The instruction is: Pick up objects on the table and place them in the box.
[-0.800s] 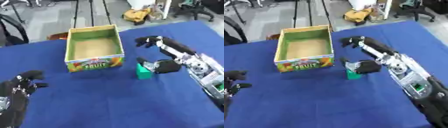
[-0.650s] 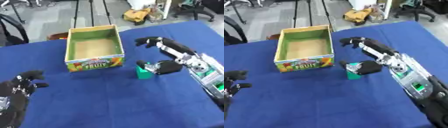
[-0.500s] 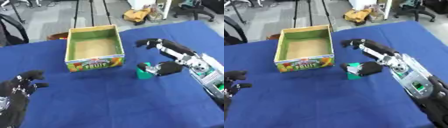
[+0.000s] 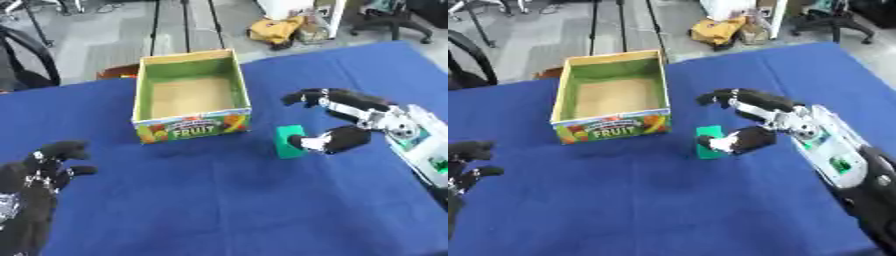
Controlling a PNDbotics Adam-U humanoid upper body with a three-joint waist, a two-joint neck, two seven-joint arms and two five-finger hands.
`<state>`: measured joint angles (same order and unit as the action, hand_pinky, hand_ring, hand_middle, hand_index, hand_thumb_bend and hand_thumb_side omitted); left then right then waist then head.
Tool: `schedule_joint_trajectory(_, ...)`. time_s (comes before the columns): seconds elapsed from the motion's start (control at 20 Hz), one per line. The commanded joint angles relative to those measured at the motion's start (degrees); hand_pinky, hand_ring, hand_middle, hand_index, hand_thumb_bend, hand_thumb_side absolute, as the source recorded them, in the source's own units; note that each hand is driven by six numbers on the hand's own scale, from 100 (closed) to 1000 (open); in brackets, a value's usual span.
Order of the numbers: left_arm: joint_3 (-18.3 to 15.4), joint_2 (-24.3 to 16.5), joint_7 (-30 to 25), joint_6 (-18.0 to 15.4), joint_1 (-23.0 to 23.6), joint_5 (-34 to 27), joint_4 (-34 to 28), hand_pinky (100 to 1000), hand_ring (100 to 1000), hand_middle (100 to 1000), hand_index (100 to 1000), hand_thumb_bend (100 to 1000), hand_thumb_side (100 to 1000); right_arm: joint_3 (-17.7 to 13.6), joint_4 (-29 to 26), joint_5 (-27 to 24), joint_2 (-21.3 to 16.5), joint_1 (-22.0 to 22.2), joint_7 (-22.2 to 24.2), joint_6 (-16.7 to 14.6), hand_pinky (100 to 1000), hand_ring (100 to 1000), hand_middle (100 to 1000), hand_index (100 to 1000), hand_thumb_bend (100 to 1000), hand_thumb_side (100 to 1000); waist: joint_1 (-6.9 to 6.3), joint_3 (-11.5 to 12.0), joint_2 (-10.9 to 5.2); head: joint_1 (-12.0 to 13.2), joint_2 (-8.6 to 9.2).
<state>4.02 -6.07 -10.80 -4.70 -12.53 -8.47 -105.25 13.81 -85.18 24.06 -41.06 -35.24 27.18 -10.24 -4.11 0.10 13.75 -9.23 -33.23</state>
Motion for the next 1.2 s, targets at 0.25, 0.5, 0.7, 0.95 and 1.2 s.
schedule_joint_trajectory(0.25,0.07,-0.25,-0.31,-0.07,-0.08,0.12,-0.59,679,898,602,758,658,868,-0.87,5.16,1.82,-0.29,-2.46,-0.41,-1.56,864,953,877,1000,334,704,0.27,0.54,-1.06,-0.42,-0.68)
schedule_joint_trajectory(0.5,0.1,-0.23,-0.37,-0.11,-0.06,0.1,-0.62,679,898,602,759,658,868,-0.29,7.34,2.82,0.46,-2.63,-0.01,-2.63,864,954,879,1000,331,719,0.14,0.75,-1.03,-0.47,-0.92)
schedule_joint_trajectory(0.7,0.11,-0.21,-0.39,-0.1,-0.1,0.1,-0.62,679,898,602,759,658,868,0.27,7.79,3.37,0.69,-2.25,0.54,-3.47,866,954,881,1000,335,729,0.12,0.69,-0.98,-0.5,-1.02)
schedule_joint_trajectory(0.95,0.12,-0.23,-0.41,-0.12,-0.11,0.09,-0.64,679,898,602,759,658,867,0.65,8.5,3.86,1.03,-1.84,1.4,-3.96,867,954,882,1000,340,716,0.06,0.75,-1.03,-0.52,-1.06)
schedule_joint_trajectory(1.2,0.19,-0.25,-0.48,-0.12,-0.08,0.04,-0.66,679,898,602,759,658,868,0.75,9.98,4.7,1.44,-1.81,1.9,-4.28,868,955,885,1000,336,745,-0.01,0.84,-1.06,-0.61,-1.12)
